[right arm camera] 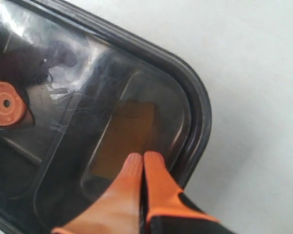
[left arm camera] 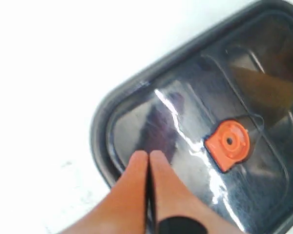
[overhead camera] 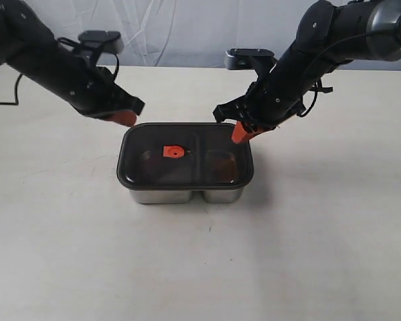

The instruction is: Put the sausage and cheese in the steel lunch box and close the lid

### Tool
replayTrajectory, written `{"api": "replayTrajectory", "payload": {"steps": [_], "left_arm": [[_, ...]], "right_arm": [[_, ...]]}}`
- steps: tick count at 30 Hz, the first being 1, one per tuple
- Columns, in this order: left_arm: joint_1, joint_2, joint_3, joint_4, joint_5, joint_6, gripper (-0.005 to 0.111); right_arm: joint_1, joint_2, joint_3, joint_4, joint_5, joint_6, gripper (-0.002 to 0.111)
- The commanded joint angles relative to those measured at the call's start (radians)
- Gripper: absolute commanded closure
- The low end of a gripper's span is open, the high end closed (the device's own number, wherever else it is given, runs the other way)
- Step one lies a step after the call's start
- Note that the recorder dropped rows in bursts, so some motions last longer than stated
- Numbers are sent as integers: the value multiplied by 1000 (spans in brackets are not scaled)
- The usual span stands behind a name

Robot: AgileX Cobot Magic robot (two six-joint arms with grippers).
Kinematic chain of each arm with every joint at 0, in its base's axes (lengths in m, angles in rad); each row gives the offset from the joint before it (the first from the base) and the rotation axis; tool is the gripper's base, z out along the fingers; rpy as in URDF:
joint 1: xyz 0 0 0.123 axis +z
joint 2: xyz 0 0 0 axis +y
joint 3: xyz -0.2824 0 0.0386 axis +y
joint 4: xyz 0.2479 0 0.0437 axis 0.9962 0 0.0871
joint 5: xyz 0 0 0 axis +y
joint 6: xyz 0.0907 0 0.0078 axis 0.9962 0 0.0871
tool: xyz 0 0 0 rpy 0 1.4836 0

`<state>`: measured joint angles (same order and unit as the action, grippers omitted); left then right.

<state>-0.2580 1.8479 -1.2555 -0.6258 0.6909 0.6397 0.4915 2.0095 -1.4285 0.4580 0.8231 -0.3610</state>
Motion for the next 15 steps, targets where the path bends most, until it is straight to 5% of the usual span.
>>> {"api": "replayTrajectory", "payload": {"steps": [1,7,15], "left_arm": [[54,-83,-22,30,-61,-16,106],[124,-216,-14,30,-70,-8,106],[131,-489,138,17,-232,-1,106]], "right_arm": [[-3,-70,-6,-95,-62,-2,109],[-22,-230,-6,-241,-37,84,109],[-172,-474,124,-221,-23,80,109]]}}
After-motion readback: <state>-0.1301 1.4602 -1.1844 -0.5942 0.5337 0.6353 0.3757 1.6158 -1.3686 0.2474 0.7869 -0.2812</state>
